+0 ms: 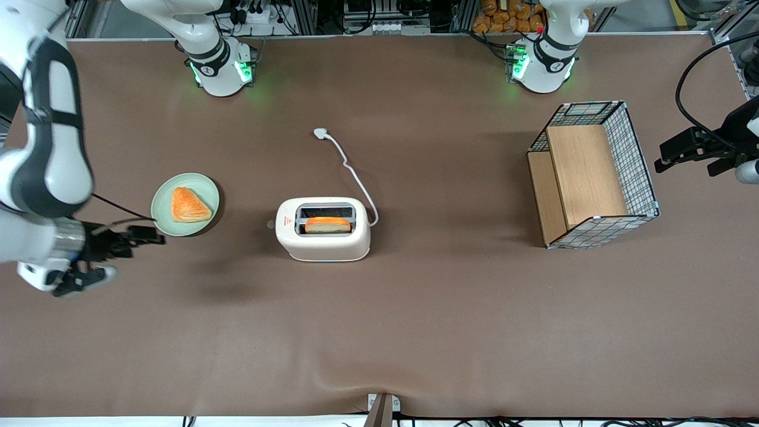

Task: Press toaster button with right arm
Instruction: 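Open the right gripper and pull it back from the toaster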

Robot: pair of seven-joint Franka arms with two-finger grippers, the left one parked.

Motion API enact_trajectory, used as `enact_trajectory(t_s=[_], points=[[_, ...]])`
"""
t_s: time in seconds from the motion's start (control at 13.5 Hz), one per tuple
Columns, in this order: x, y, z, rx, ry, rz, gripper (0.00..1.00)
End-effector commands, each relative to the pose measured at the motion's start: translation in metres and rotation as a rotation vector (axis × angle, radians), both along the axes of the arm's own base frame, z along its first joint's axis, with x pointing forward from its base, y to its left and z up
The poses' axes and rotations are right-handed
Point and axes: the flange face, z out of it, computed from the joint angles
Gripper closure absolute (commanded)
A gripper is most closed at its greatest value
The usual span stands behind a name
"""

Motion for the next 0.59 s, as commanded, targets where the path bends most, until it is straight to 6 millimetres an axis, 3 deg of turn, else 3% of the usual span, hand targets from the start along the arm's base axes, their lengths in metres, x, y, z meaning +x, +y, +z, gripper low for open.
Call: enact_trajectory(t_s=[0.0, 0.37, 0.52], points=[[-0.036, -0.003, 0.065, -0.068, -0.032, 0.038, 0.00], [-0.102, 0.002, 0.177, -0.140, -0.036, -0.095, 0.00], [-0.124, -0.001, 0.204, -0.169, -0.027, -0.147, 0.00]])
